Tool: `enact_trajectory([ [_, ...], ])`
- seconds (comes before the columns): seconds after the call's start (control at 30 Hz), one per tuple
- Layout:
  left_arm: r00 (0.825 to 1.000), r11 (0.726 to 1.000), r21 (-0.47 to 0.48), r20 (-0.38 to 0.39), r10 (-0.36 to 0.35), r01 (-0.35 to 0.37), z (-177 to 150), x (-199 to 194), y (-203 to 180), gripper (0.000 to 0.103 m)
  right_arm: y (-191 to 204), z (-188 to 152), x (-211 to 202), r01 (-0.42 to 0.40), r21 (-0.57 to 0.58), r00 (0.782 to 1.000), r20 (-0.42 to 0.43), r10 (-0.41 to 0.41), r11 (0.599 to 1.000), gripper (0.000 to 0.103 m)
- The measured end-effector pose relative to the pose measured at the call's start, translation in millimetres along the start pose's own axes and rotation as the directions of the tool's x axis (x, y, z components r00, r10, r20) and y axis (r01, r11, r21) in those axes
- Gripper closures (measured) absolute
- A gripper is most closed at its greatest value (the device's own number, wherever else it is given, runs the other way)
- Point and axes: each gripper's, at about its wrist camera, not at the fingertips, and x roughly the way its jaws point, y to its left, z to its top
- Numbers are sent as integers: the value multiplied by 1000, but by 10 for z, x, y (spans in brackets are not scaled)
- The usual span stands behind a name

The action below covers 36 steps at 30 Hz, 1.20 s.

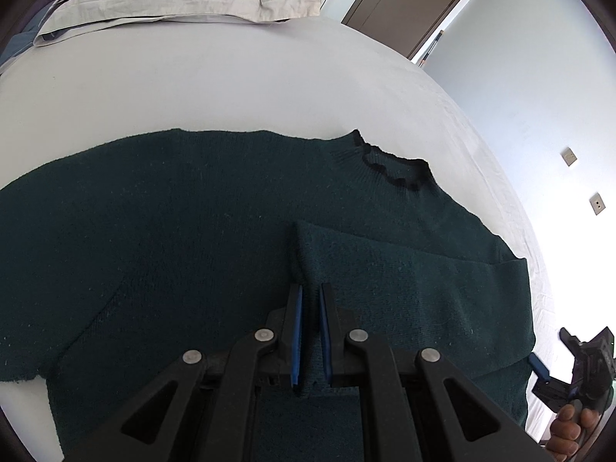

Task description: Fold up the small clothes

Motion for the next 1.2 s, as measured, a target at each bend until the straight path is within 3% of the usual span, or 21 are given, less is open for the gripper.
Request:
enact_trajectory([
  [0.13, 1000, 1000, 6, 3, 4, -4, -26, -2, 3, 93, -120, -12, 122, -1, 58, 1000, -2, 1, 998, 42],
  [0.27, 1000, 1000, -10, 7, -6, 6, -46, 1, 33, 93, -303, 147, 35, -85, 133, 991, 113, 71, 987, 43],
  [0.4, 1000, 1000, -19, 17, -18, 19, -50, 23, 62, 91, -505, 169, 17, -127, 195, 986, 134, 102, 973, 61],
  [0.53, 999, 999, -17, 30, -32, 33, -67, 42, 91, 90, -356, 75, -106, -34, 106, 995, 102, 23, 994, 60],
  [0.63, 998, 999, -18, 50, -42, 43, -81, 55, 103, 90, -72, 161, -277, 66, -30, 986, 154, -61, 997, 59],
  [0.7, 996, 998, -30, 65, -55, 57, -95, 61, 126, 90, 132, 299, -271, 122, -112, 979, 175, -101, 986, 59],
  [0.83, 993, 997, -29, 96, -70, 73, -138, 66, 142, 90, 490, 636, 125, 228, -275, 967, 178, -184, 934, 59],
  [0.93, 992, 997, -27, 102, -72, 75, -143, 70, 138, 90, 511, 844, 509, 323, -298, 944, 167, -285, 898, 59],
  [1.03, 991, 997, -18, 110, -70, 72, -156, 75, 126, 90, 539, 890, 733, 351, -350, 936, 150, -318, 868, 69],
  [1.13, 990, 997, -14, 119, -69, 72, -170, 82, 118, 90, 598, 856, 818, 442, -422, 897, 205, -392, 792, 89],
  [1.2, 990, 997, -17, 123, -72, 75, -177, 80, 126, 90, 558, 888, 805, 447, -414, 895, 215, -392, 793, 94],
])
